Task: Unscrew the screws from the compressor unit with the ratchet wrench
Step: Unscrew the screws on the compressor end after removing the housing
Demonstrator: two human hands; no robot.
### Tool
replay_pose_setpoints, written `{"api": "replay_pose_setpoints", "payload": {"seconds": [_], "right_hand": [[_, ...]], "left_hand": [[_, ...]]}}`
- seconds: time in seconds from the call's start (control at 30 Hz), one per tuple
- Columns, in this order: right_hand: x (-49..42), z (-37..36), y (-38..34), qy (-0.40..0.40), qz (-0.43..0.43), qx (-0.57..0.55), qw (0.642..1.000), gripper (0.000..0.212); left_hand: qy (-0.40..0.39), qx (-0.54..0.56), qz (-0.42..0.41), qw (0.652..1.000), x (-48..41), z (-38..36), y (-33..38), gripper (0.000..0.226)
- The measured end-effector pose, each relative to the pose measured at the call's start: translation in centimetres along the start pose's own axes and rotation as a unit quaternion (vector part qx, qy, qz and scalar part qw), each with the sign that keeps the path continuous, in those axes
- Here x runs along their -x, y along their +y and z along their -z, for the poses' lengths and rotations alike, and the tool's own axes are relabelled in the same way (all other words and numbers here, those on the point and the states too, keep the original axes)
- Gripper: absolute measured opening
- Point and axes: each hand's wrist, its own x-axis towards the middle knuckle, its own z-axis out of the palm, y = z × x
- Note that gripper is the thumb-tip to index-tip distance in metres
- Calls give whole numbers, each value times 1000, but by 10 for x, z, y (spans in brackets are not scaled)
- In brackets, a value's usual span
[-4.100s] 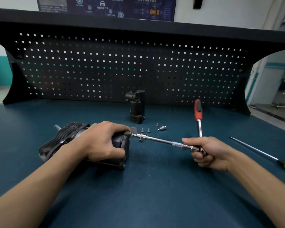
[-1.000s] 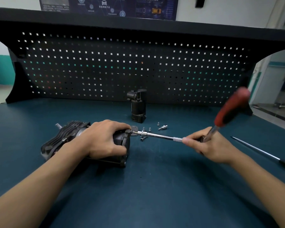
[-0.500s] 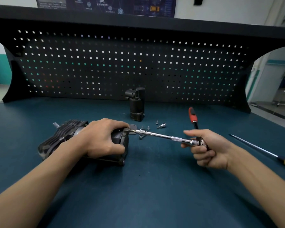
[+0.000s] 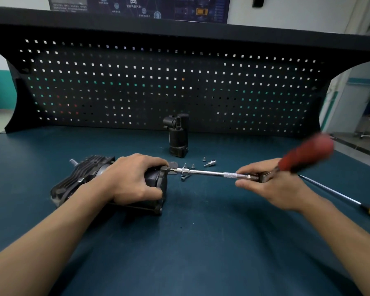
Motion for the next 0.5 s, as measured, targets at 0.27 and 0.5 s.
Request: {"api": "replay_pose_setpoints", "payload": {"seconds": [0.27,0.5], "right_hand": [[3,4,-7,90,106,143,980,18],[-5,3,9,162,234,235,929,5]], "left_hand": [[3,0,-1,1000,0,-1,1,55],[7,-1,-2,1000,-1,-2,1,57]]}}
